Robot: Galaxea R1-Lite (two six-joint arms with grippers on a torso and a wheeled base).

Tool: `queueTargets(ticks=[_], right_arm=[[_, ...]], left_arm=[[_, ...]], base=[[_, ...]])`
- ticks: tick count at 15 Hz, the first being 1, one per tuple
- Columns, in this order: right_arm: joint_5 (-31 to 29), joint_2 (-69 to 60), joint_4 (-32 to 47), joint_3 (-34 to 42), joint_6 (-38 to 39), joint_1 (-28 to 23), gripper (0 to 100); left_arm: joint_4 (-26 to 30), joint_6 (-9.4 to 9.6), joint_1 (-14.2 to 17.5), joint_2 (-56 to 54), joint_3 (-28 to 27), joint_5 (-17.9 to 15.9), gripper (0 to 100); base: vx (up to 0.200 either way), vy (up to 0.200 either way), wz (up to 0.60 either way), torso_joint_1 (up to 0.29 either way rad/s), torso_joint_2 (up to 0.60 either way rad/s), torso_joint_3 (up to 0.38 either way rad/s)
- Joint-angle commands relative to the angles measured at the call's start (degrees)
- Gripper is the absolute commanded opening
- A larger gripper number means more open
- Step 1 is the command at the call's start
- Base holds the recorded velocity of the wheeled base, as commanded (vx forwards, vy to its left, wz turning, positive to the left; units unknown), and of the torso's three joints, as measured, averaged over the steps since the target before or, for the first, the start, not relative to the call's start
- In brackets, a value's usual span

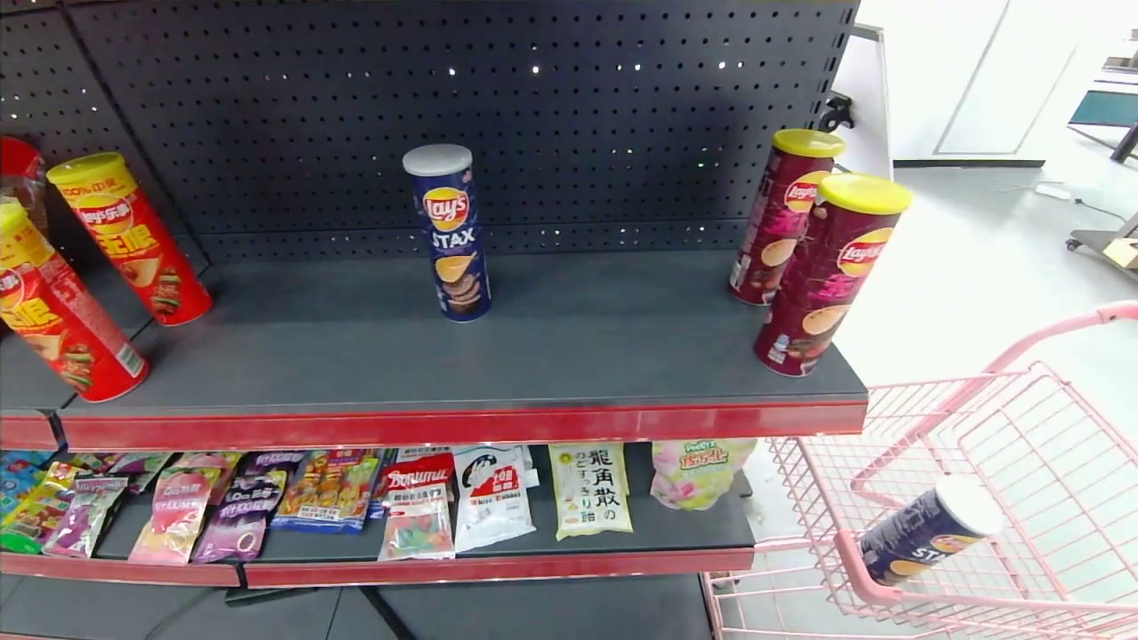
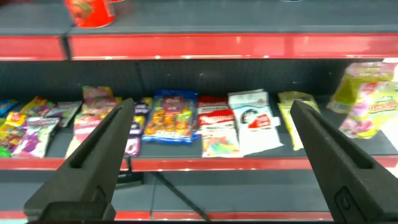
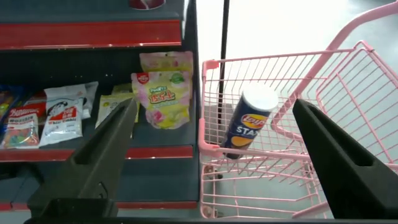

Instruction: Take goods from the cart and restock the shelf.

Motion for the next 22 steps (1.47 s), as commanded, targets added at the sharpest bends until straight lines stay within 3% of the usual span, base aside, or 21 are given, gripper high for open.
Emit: queueTargets(ticks=[1, 3, 13, 22], right_arm=[[0.0, 0.0, 0.0, 0.0, 0.0, 0.0, 100], [0.0, 0.0, 0.0, 0.0, 0.0, 0.0, 100], [0.0, 0.0, 0.0, 0.0, 0.0, 0.0, 100], [0.0, 0.0, 0.0, 0.0, 0.0, 0.0, 100]], left_arm=[[0.0, -0.01, 0.0, 0.0, 0.0, 0.1, 100], [0.0, -0.01, 0.0, 0.0, 0.1, 0.1, 100], [0.0, -0.01, 0.0, 0.0, 0.1, 0.1, 100], [0.0, -0.01, 0.0, 0.0, 0.1, 0.1, 100]], base=[[0.000, -0.200, 0.00, 0.002, 0.00, 0.002], [0.000, 0.000, 0.00, 0.000, 0.00, 0.000], [0.000, 0.000, -0.60, 0.003, 0.00, 0.002], [0.000, 0.000, 0.00, -0.016, 0.04, 0.024]])
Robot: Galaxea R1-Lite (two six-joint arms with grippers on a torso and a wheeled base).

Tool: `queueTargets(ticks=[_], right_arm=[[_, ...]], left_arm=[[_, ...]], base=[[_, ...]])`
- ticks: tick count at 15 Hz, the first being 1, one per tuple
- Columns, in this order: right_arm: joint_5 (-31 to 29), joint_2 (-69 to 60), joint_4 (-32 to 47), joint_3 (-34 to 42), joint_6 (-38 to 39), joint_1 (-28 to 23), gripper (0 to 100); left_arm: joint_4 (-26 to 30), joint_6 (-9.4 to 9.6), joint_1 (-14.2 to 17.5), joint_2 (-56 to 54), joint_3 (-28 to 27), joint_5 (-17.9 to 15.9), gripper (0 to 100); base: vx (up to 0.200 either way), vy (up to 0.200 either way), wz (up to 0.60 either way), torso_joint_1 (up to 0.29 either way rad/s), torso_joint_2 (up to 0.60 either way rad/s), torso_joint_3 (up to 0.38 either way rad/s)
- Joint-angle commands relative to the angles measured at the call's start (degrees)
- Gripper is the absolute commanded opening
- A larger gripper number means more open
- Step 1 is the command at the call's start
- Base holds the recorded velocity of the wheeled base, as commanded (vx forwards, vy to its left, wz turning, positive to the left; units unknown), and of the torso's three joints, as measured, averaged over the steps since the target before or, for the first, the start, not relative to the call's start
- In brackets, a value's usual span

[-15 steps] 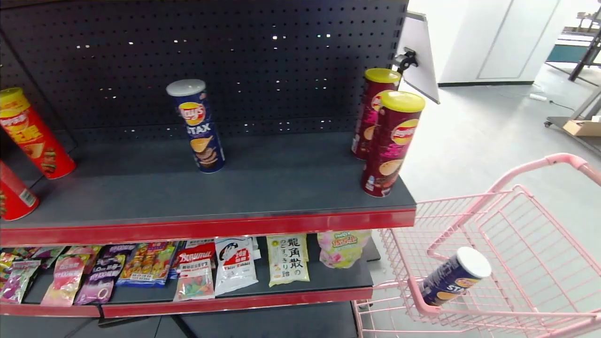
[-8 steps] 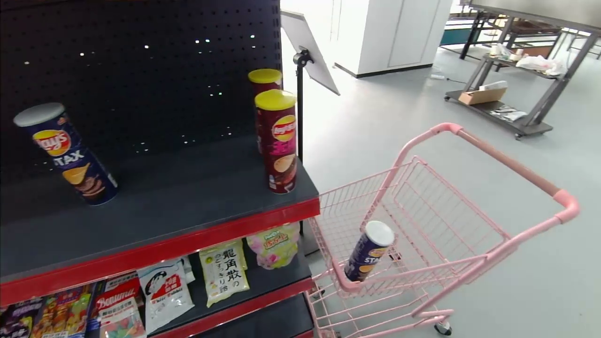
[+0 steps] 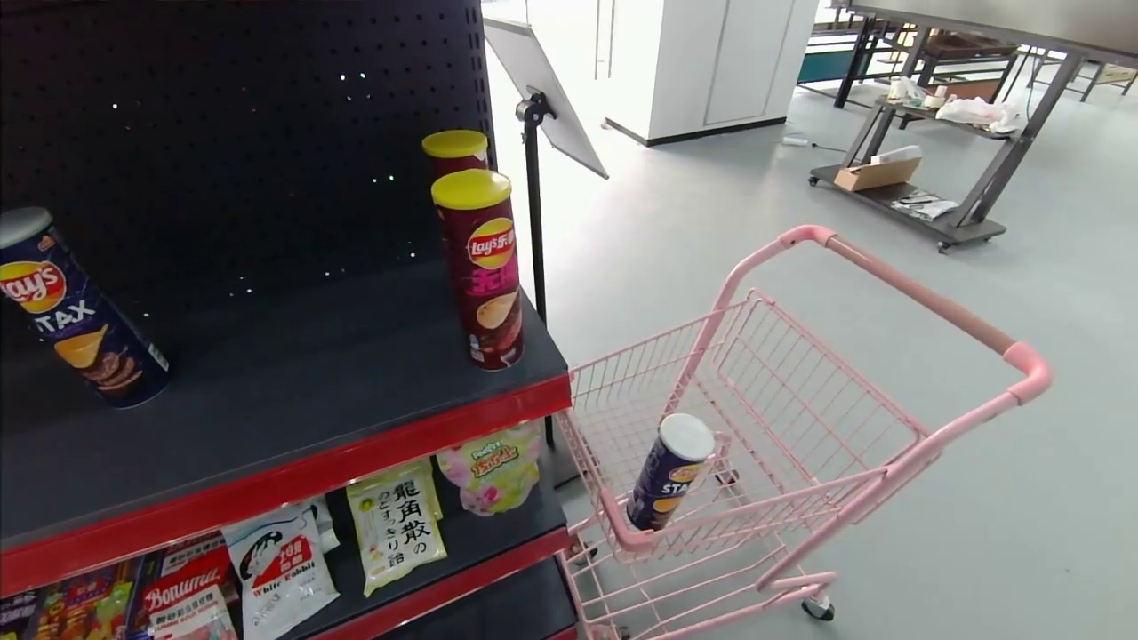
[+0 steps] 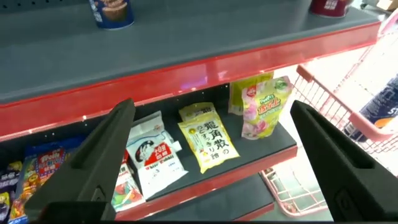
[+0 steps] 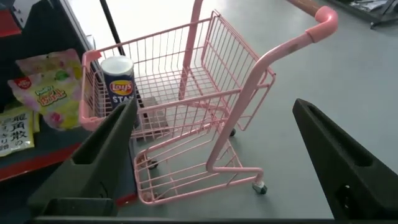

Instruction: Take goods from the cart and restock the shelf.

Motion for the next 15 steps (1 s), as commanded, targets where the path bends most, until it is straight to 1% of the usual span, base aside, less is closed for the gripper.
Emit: queueTargets(ticks=[1, 11, 15], right_arm=[[0.0, 0.0, 0.0, 0.0, 0.0, 0.0, 100], [0.0, 0.0, 0.0, 0.0, 0.0, 0.0, 100], [-0.1, 0.0, 0.0, 0.0, 0.0, 0.0, 100]], left_arm=[[0.0, 0.02, 0.0, 0.0, -0.1, 0.0, 100], [0.0, 0.02, 0.0, 0.0, 0.0, 0.0, 100], [0.0, 0.02, 0.0, 0.0, 0.0, 0.0, 100]], base=[[0.000, 0.000, 0.00, -0.134, 0.33, 0.188], [0.000, 0.000, 0.00, -0.139, 0.37, 0.230], [0.000, 0.000, 0.00, -0.179, 0.52, 0.338]])
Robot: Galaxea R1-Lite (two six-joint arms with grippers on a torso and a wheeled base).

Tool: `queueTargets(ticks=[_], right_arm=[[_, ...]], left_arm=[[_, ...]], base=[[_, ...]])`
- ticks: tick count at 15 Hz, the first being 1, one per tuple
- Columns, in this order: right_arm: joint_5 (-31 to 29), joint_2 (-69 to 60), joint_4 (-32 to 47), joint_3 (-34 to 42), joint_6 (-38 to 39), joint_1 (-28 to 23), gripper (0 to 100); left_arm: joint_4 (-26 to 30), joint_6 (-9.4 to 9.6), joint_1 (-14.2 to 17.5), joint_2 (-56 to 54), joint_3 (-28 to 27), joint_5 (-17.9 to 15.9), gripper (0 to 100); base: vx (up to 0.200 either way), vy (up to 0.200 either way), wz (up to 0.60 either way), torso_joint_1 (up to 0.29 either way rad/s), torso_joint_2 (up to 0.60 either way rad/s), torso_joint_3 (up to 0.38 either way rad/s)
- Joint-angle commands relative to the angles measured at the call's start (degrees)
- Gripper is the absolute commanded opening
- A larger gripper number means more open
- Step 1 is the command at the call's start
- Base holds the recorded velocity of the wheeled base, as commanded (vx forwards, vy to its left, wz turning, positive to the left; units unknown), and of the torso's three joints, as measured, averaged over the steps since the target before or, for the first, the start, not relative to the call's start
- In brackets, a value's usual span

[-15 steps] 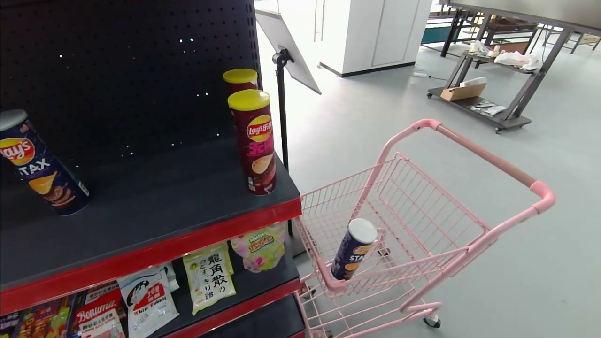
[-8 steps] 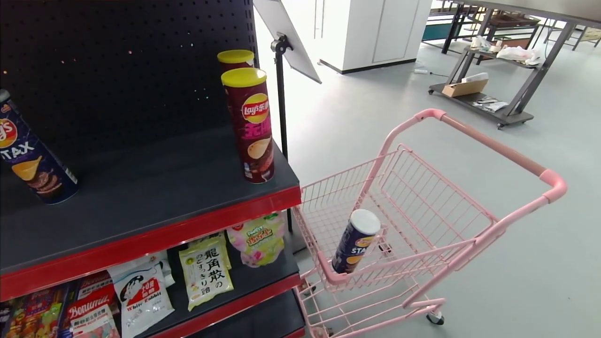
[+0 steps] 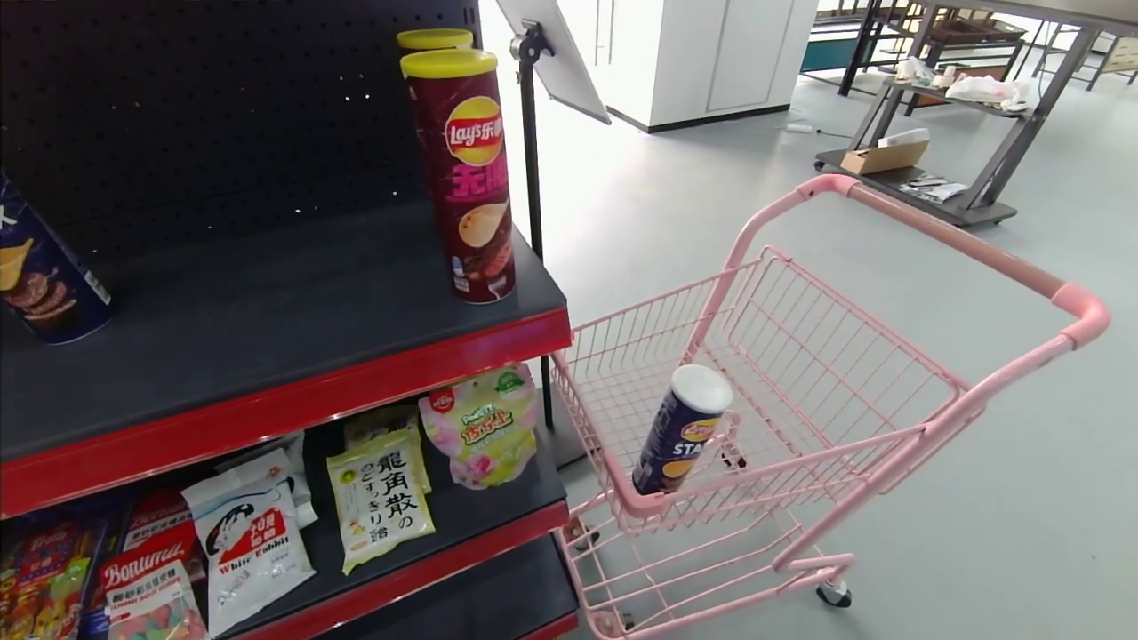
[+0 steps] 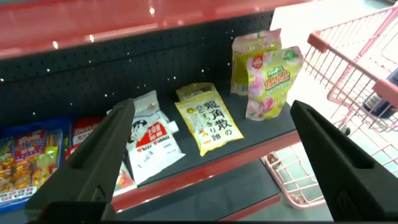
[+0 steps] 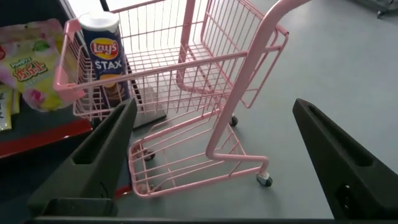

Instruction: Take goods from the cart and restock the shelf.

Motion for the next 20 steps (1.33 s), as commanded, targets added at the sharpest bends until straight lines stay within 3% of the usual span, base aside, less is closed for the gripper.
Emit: queueTargets(ticks=[1, 9, 14, 15, 17, 18, 20], right_arm=[[0.0, 0.0, 0.1, 0.0, 0.0, 0.0, 100], [0.0, 0.0, 0.0, 0.0, 0.0, 0.0, 100], [0.0, 0.0, 0.0, -0.1, -0.6, 0.0, 100], [1.6, 4.0, -0.1, -6.6, 0.5, 0.7, 100], [2.9, 24.6, -0.7, -25.0, 11.8, 1.7, 100], [6.0, 32.1, -1.2, -29.3, 11.3, 3.6, 100], [10.2, 38.8, -5.1, -30.0, 9.5, 9.4, 100]], left_arm=[[0.0, 0.02, 0.0, 0.0, 0.0, 0.0, 100], [0.0, 0.02, 0.0, 0.0, 0.0, 0.0, 100], [0.0, 0.02, 0.0, 0.0, 0.0, 0.0, 100], [0.0, 0.02, 0.0, 0.0, 0.0, 0.0, 100], [0.0, 0.02, 0.0, 0.0, 0.0, 0.0, 100], [0.0, 0.02, 0.0, 0.0, 0.0, 0.0, 100], [0.0, 0.02, 0.0, 0.0, 0.0, 0.0, 100]], base=[[0.000, 0.000, 0.00, -0.173, 0.55, 0.369], [0.000, 0.000, 0.00, -0.138, 0.52, 0.375], [0.000, 0.000, 0.00, -0.021, 0.12, 0.095], [0.000, 0.000, 0.00, 0.000, 0.00, 0.000], [0.000, 0.000, 0.00, 0.000, 0.00, 0.000], [0.000, 0.000, 0.00, 0.000, 0.00, 0.000], [0.000, 0.000, 0.00, 0.000, 0.00, 0.000]])
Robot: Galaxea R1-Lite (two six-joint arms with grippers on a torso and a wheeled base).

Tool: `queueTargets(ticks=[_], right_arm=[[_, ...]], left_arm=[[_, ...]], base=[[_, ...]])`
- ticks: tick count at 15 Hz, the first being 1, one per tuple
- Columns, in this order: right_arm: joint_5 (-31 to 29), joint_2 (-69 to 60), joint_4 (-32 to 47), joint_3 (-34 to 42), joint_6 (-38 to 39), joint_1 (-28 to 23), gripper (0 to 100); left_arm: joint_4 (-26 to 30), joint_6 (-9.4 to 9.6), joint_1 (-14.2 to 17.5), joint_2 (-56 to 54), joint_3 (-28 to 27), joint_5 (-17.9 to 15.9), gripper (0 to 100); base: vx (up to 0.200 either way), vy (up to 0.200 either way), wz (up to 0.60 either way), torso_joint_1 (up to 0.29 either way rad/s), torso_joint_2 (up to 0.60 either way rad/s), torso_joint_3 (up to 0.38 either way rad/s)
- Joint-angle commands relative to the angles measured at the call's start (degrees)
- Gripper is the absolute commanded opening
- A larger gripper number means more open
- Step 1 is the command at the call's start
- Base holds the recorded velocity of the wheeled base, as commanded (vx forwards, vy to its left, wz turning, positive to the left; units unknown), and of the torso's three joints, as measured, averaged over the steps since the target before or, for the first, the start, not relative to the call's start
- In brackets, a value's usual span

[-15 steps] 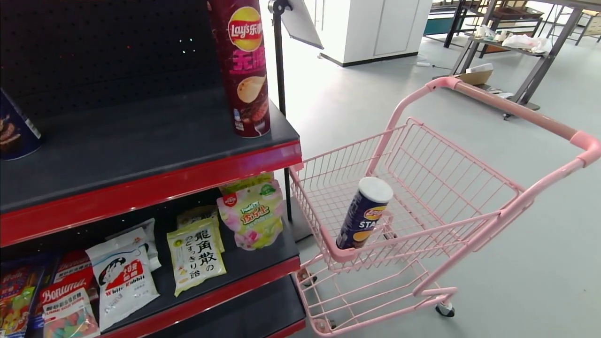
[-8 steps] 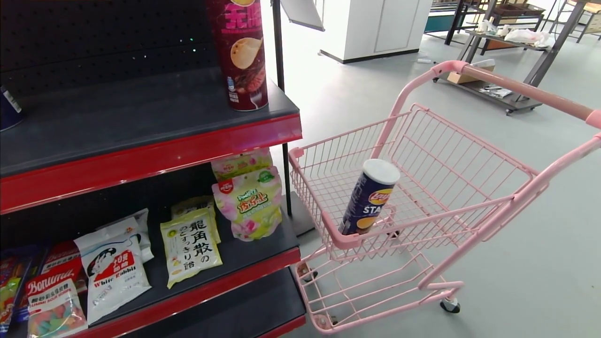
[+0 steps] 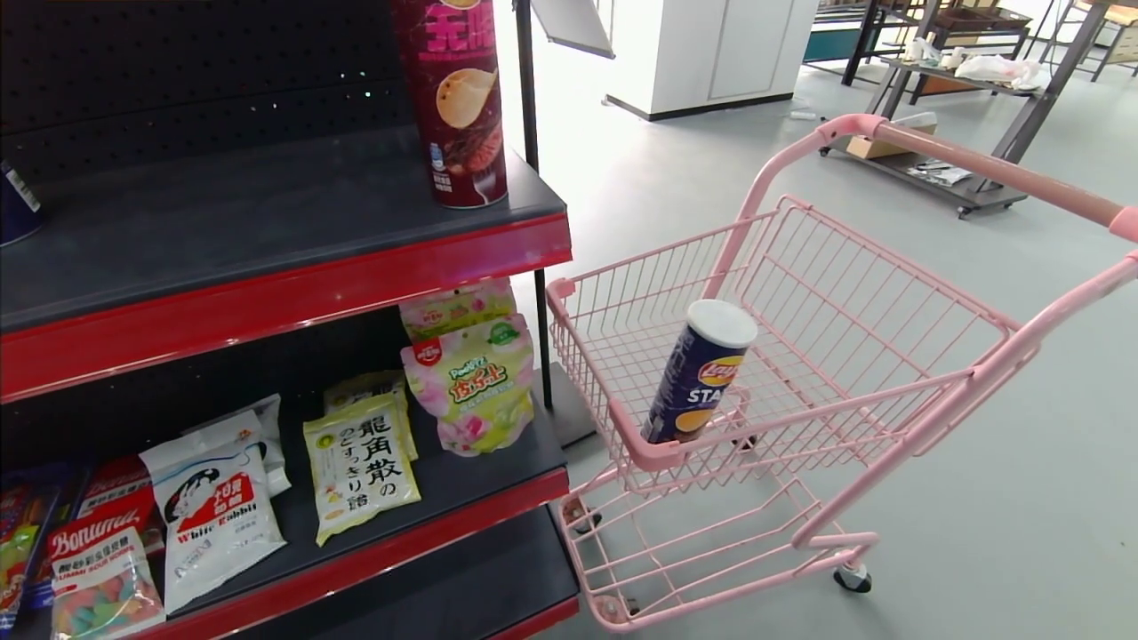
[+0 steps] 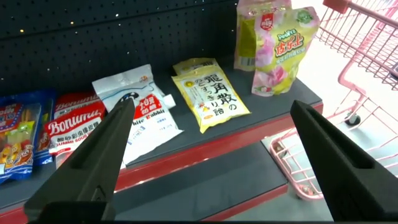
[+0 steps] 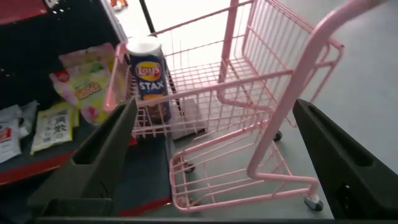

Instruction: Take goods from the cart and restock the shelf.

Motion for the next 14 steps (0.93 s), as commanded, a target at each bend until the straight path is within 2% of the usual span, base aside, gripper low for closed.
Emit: queueTargets(ticks=[1, 2, 3, 4, 6, 9, 14], right_arm=[[4.9, 27.7, -10.3, -11.7, 2.7, 10.8, 100], [5.0, 32.5, -15.9, -11.1, 2.9, 12.3, 100], [6.4, 43.5, -27.2, -7.7, 2.9, 13.7, 100], [8.2, 48.8, -30.8, -7.0, 2.9, 13.6, 100], [8.5, 55.0, -33.1, -6.7, 2.9, 13.6, 100], [8.6, 68.3, -45.4, -6.8, 2.9, 13.7, 100], [8.6, 75.2, -49.2, -7.6, 2.9, 16.5, 100]], left_arm=[[0.0, -0.01, 0.0, 0.0, 0.0, 0.0, 100], [0.0, -0.01, 0.0, 0.0, 0.0, 0.1, 100], [0.0, -0.01, 0.0, 0.0, 0.0, 0.1, 100], [0.0, -0.01, 0.0, 0.0, 0.0, 0.1, 100], [0.0, -0.01, 0.0, 0.0, 0.0, 0.1, 100], [-0.1, -0.01, 0.0, 0.0, 0.0, 0.1, 100], [0.0, -0.01, 0.0, 0.0, 0.0, 0.1, 100]], base=[[0.000, 0.000, 0.00, 0.000, 0.00, 0.000], [0.000, 0.000, 0.00, 0.000, 0.00, 0.000], [0.000, 0.000, 0.00, 0.000, 0.00, 0.000], [0.000, 0.000, 0.00, 0.000, 0.00, 0.000], [0.000, 0.000, 0.00, 0.000, 0.00, 0.000], [0.000, 0.000, 0.00, 0.000, 0.00, 0.000], [0.000, 0.000, 0.00, 0.000, 0.00, 0.000]])
